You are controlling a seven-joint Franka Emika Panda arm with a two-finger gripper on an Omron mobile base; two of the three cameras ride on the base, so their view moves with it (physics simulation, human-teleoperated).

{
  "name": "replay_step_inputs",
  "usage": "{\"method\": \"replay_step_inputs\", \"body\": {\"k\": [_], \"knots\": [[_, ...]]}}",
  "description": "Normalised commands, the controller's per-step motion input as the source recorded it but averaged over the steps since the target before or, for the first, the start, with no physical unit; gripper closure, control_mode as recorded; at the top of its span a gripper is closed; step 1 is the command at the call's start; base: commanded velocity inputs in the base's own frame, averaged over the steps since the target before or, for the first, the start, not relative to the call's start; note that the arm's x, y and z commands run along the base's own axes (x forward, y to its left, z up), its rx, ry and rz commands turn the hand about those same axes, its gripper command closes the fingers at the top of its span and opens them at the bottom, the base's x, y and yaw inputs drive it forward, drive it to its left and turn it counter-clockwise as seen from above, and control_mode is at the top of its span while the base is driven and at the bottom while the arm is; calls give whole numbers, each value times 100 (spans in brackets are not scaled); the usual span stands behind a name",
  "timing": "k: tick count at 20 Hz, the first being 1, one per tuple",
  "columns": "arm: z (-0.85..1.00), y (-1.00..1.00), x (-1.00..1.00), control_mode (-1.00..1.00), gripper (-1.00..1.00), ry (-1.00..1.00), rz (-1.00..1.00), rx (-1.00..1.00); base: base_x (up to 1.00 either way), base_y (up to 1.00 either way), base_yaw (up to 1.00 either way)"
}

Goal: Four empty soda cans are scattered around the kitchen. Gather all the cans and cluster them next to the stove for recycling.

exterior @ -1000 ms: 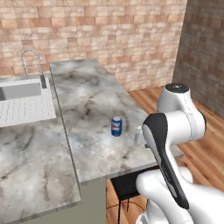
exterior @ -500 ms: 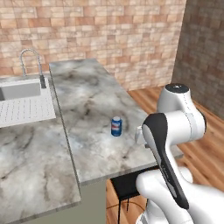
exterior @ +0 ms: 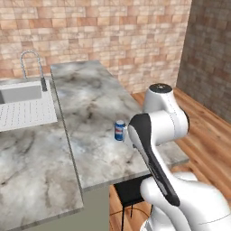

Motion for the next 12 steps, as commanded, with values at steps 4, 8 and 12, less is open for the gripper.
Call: {"method": "replay_step_inputs", "body": {"k": [4, 8, 12], "knots": [[10, -1, 76, -100, -100, 12, 0, 0, 0, 0, 0], [3, -2, 91, -100, -100, 7, 0, 0, 0, 0, 0], [-4, 42, 72, -100, -100, 0, 0, -3, 0, 0, 0]]}}
